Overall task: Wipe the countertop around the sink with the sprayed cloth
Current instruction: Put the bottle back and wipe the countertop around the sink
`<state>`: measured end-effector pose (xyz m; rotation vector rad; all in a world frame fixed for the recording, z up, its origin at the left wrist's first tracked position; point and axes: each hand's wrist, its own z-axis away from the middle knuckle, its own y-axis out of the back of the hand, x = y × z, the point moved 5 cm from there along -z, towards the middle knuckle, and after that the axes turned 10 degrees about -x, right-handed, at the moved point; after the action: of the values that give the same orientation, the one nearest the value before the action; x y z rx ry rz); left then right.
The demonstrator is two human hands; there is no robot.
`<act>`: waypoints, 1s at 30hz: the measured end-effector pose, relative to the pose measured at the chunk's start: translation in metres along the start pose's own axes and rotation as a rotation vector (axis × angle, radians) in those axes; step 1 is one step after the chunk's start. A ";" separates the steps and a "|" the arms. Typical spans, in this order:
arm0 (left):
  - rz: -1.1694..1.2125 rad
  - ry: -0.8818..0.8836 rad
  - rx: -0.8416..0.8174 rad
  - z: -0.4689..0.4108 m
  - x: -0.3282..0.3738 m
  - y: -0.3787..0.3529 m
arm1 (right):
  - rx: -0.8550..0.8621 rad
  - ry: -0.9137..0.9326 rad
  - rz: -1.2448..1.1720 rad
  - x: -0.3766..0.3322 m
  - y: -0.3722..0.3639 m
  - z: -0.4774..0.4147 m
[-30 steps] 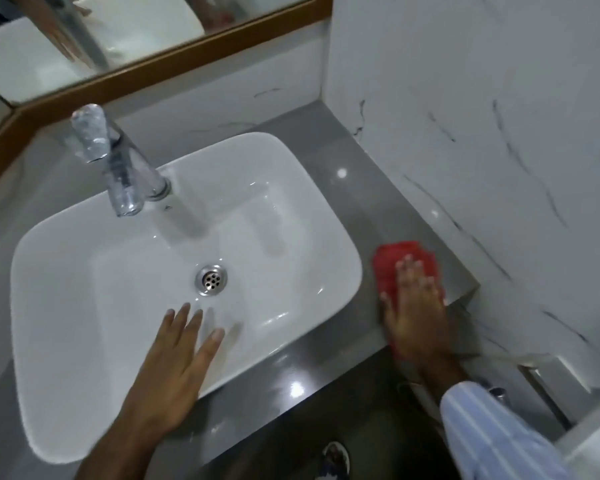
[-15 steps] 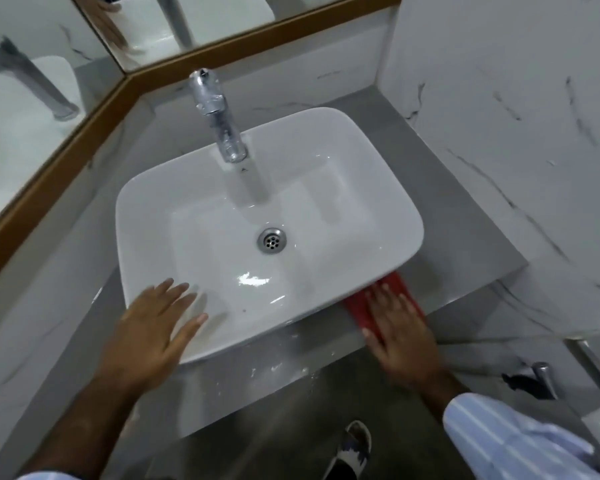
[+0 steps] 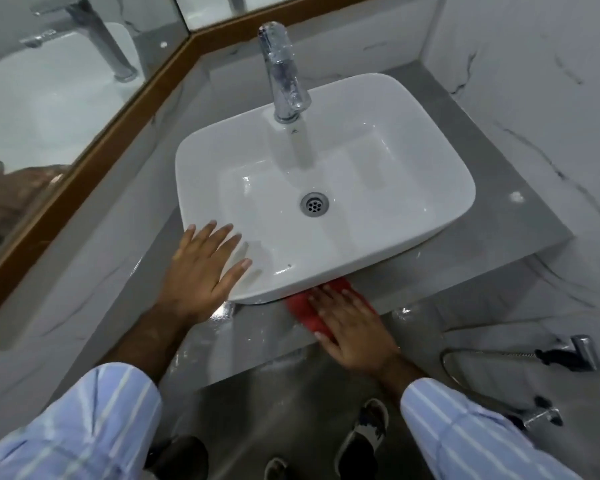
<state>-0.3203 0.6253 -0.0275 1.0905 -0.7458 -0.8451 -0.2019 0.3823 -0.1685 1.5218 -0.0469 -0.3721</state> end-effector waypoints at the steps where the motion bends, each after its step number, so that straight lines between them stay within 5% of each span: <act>1: 0.006 0.005 -0.005 0.000 0.000 0.000 | 0.039 -0.114 -0.030 0.021 0.005 0.005; 4: 0.028 0.033 0.016 -0.001 0.001 0.001 | 0.107 -0.479 -0.094 0.068 0.011 0.026; 8: 0.049 0.042 0.051 -0.002 -0.003 -0.003 | 0.124 -0.767 -0.124 0.036 0.007 0.008; 15: 0.056 0.005 0.140 -0.003 -0.009 -0.010 | -0.004 -0.206 -0.093 -0.126 -0.020 -0.036; 18: 0.052 0.011 0.151 -0.004 -0.012 -0.012 | -0.100 0.002 -0.026 -0.136 -0.023 -0.046; 25: 0.159 0.036 0.164 0.011 -0.011 -0.011 | -0.102 -0.409 -0.133 -0.107 -0.021 -0.026; 30: 0.324 0.067 0.229 0.095 -0.026 -0.035 | -0.163 -0.083 -0.136 -0.167 -0.029 -0.043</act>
<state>-0.4210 0.5982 -0.0357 1.1549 -0.9493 -0.4537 -0.3548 0.4680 -0.1661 1.3514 0.0215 -0.5348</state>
